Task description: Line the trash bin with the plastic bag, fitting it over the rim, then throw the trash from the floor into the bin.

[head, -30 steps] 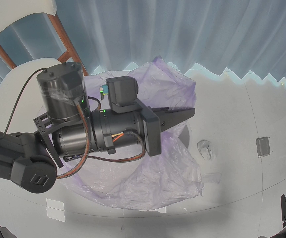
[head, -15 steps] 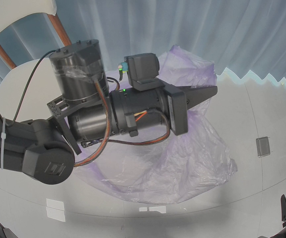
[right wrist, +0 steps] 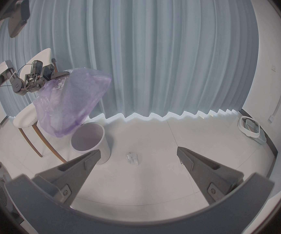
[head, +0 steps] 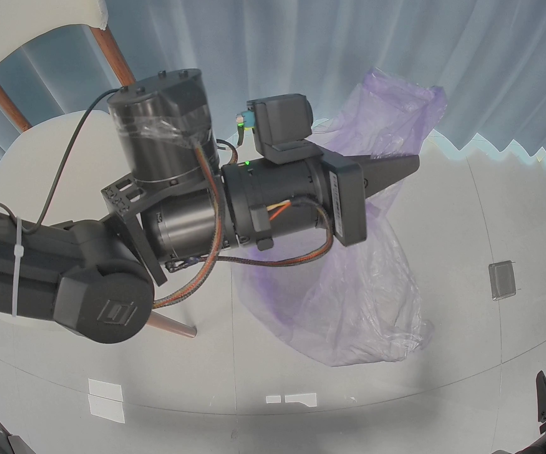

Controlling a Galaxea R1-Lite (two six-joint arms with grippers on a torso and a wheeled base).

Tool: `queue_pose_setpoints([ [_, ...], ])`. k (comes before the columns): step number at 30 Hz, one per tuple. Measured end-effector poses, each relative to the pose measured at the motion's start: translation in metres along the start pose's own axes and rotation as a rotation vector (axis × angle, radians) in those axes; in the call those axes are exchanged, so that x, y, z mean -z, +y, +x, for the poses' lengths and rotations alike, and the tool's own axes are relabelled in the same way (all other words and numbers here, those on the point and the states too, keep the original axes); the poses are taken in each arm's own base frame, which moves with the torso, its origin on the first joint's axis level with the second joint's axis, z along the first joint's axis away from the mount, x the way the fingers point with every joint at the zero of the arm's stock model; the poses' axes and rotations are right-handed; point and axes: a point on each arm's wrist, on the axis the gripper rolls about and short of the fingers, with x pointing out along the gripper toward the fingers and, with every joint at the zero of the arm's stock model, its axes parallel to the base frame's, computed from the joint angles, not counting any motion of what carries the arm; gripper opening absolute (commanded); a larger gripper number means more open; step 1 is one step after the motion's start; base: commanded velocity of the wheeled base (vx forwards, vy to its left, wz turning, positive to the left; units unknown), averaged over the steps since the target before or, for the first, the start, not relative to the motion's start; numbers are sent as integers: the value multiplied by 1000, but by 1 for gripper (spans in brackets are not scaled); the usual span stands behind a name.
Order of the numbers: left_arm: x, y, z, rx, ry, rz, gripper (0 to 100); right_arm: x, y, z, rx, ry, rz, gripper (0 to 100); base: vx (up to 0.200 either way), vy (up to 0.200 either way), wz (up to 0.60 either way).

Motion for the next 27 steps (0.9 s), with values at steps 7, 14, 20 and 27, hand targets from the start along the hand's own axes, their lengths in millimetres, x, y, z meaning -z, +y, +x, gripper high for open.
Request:
queue_pose_setpoints([
  [7, -1, 3, -6, -24, 3, -2, 0, 0, 0, 0, 0, 0, 0, 100, 0, 0, 0],
  [14, 20, 23, -26, -102, 54, -27, 0, 0, 0, 0, 0, 0, 0, 100, 0, 0, 0],
  [20, 30, 37, -46, -156, 16, 0, 0, 0, 0, 0, 0, 0, 0, 100, 0, 0, 0],
  [27, 34, 59, -67, -280, 0, 5, 0, 0, 0, 0, 0, 0, 0, 100, 0, 0, 0],
])
